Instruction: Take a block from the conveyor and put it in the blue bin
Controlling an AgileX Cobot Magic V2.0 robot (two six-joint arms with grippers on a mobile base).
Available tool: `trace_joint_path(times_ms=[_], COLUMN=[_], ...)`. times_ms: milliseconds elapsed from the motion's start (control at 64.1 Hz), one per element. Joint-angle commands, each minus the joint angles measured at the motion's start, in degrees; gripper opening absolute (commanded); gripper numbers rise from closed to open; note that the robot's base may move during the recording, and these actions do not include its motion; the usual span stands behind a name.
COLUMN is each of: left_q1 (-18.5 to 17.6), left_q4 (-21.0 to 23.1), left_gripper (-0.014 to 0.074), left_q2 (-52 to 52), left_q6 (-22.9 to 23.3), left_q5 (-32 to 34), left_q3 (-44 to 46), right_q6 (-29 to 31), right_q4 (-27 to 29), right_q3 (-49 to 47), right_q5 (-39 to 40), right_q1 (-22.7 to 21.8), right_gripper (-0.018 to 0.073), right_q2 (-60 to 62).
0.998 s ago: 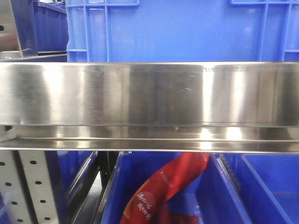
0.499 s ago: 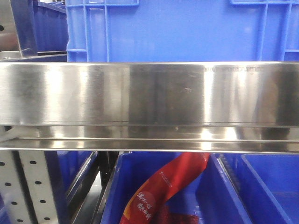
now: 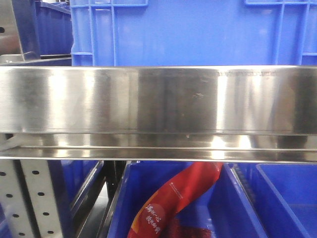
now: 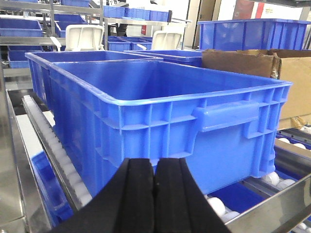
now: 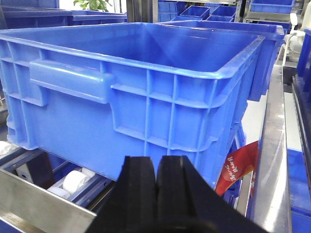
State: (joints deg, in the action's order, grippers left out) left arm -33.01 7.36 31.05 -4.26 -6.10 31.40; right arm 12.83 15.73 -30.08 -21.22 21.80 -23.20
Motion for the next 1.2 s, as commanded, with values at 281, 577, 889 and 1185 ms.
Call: trace_joint_path(times_ms=[281, 577, 889, 1185], left_q1=[18.64, 32.33, 33.35, 33.35], left_q4=[-2.44, -2.44, -2.44, -2.44], left_gripper=[-0.0111, -0.0111, -0.0111, -0.0111], left_q2=[-19.82, -31.05, -31.05, -31.05], left_q6=[-0.19, -0.19, -0.19, -0.19], left_q5=[1.12, 2.92, 5.61, 5.68], left_q3=[-14.96, -29.44, -31.4, -31.4], right_q6=[0.39, 0.39, 0.39, 0.39], right_q4=[-0.3, -0.3, -0.3, -0.3], right_q3=[0.24, 0.24, 0.24, 0.24], right_q5=[1.59, 1.72, 1.82, 1.82], right_q1=[0.13, 0.13, 0.13, 0.13], right_gripper=[-0.0162, -0.0162, -0.0162, -0.0162], right_q2=[0.44, 0.44, 0.44, 0.44])
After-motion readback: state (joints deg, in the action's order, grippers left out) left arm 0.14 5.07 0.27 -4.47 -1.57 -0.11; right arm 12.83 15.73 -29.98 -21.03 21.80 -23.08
